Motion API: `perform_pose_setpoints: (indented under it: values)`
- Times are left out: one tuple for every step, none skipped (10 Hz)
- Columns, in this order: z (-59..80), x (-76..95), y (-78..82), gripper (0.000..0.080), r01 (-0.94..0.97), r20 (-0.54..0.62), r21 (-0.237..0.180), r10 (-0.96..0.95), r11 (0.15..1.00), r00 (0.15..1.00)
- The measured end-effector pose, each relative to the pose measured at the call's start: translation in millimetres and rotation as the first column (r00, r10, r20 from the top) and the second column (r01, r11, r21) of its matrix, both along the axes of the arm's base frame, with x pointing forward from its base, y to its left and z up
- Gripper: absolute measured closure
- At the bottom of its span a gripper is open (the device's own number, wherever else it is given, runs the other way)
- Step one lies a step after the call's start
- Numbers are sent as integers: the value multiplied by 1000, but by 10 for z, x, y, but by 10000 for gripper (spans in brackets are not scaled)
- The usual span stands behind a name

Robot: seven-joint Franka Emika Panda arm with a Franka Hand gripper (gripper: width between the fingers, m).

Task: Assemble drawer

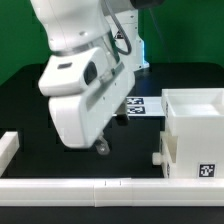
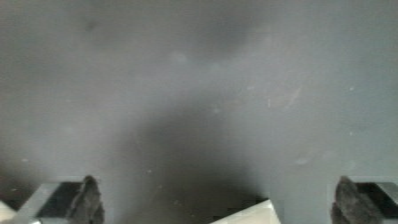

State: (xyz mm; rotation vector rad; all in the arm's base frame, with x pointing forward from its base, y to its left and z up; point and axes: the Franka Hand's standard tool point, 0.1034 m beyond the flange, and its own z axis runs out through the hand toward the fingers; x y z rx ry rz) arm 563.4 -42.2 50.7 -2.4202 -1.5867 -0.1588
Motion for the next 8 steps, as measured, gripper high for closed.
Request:
perform_pose_setpoints:
  values:
    - [-25,-7,6,150,0,-4,2,0,1000,1000]
    - [-41,-13,8,150,0,-6,3,0,1000,1000]
    - [-42,-15,8,150,0,-7,3,0,1000,1000]
    - [-45,-16,8,150,0,-7,3,0,1000,1000]
    - [-45,-17,9,150,0,-7,3,0,1000,1000]
    - [-46,-17,8,150,0,-7,3,0,1000,1000]
    - [-46,-17,8,150,0,-7,3,0,1000,1000]
    - [-46,-17,8,150,0,-7,3,0,1000,1000]
